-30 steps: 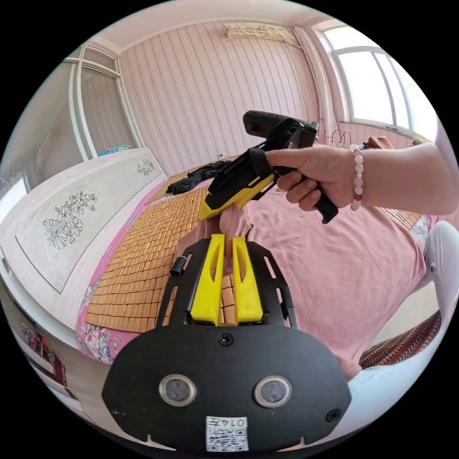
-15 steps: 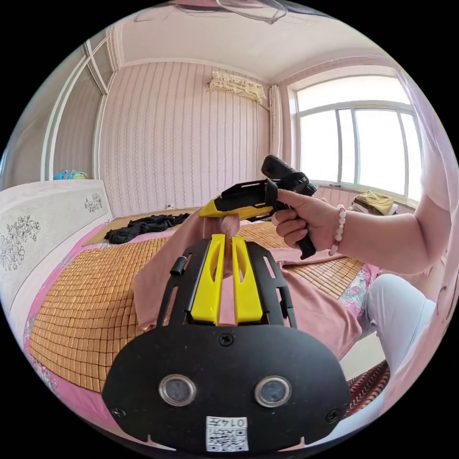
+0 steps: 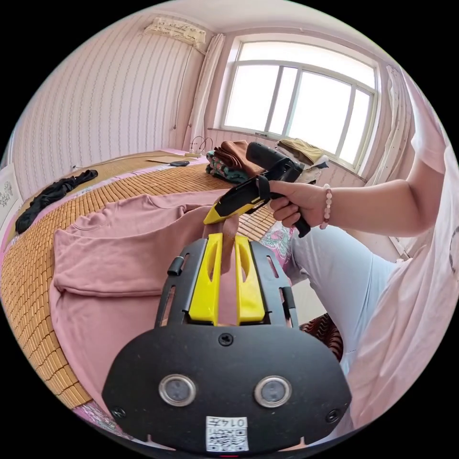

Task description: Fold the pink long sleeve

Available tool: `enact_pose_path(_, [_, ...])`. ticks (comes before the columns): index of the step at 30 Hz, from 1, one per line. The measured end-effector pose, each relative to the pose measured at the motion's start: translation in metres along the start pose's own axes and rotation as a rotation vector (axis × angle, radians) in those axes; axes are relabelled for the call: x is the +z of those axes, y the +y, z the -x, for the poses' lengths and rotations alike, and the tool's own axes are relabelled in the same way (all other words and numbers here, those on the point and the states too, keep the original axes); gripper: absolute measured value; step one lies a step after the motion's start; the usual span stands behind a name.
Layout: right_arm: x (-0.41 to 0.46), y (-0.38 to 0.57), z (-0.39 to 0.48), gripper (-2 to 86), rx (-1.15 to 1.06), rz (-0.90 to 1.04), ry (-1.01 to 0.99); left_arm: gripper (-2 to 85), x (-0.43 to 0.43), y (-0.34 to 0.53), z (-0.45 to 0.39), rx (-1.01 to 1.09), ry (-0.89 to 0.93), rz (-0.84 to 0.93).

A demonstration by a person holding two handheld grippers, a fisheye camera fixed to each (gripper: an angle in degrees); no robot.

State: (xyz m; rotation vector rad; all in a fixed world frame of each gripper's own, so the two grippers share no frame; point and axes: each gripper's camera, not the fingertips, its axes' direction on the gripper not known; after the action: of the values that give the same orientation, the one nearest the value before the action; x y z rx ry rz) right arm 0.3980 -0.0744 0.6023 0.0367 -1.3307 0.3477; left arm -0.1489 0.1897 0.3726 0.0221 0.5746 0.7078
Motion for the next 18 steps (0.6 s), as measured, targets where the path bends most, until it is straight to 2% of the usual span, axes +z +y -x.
enact_pose_path(3, [-0.007,0.034,-0.007,4.4,0.106,0.079,0.112,4.6,-0.003,0.006,0.013,-0.045,0.013,0.001])
enact_pose_path(7, [-0.029,0.085,0.003,0.7,0.196,0.129,0.278,4.2,0.004,0.010,0.038,-0.067,-0.058,0.070])
enact_pose_path(11, [-0.037,0.113,0.039,0.0,0.132,0.046,0.320,3.9,0.039,-0.007,0.051,-0.133,0.015,0.166])
enact_pose_path(14, [-0.024,0.130,0.065,-0.3,0.067,0.030,0.350,3.5,0.076,-0.024,0.033,-0.081,0.047,0.196])
enact_pose_path(16, [-0.004,0.151,0.073,-0.5,0.046,0.091,0.430,2.8,0.102,-0.032,0.021,-0.032,0.032,0.263])
enact_pose_path(18, [0.000,0.174,0.081,-0.7,0.029,0.089,0.455,0.8,0.138,-0.034,0.015,0.034,-0.021,0.414])
